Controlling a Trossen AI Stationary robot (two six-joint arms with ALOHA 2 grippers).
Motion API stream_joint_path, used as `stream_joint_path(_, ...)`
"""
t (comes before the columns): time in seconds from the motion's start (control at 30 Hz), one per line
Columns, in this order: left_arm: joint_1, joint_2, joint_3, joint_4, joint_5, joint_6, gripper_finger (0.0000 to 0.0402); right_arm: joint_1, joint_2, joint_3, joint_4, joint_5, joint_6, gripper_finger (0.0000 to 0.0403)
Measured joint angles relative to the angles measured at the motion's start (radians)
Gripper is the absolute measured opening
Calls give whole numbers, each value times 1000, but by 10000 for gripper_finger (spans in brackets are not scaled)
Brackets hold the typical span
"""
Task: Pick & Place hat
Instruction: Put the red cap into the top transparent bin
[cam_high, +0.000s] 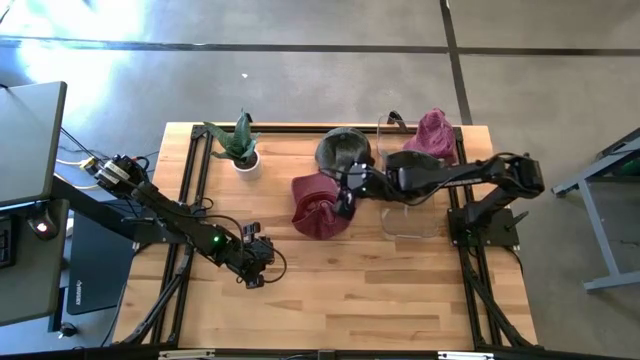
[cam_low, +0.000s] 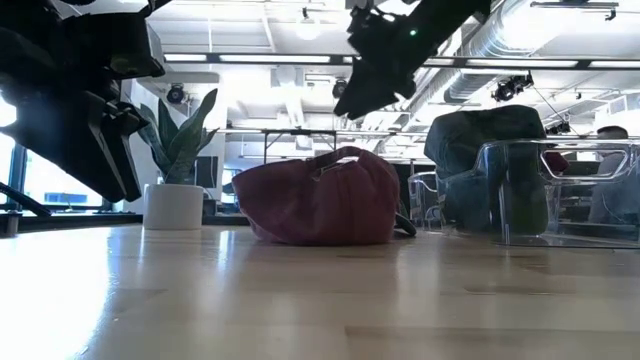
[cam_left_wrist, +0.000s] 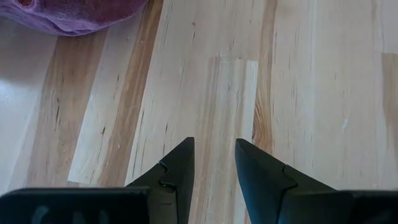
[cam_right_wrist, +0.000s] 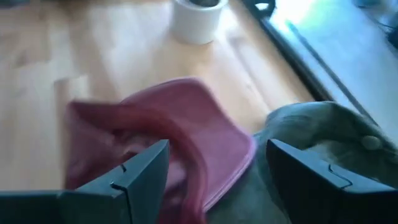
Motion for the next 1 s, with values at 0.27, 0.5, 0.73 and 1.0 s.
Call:
stream_joint_path(0.27,0,0,0,0,-2,-3,111,75,-6,-20,-18,-283,-114,243)
stream_joint_path(0.5,8,0,0,1,-112,-77,111,112,-6,-187,178,-500,-81,156)
stream_joint_path(0.73,144,0,0,26,-125,-133,111,86,29,-274,355,-453,-22,44)
stream_joint_path(1.0,254,0,1,221,-66,43,111,23,177,-274,453,-216,16,18)
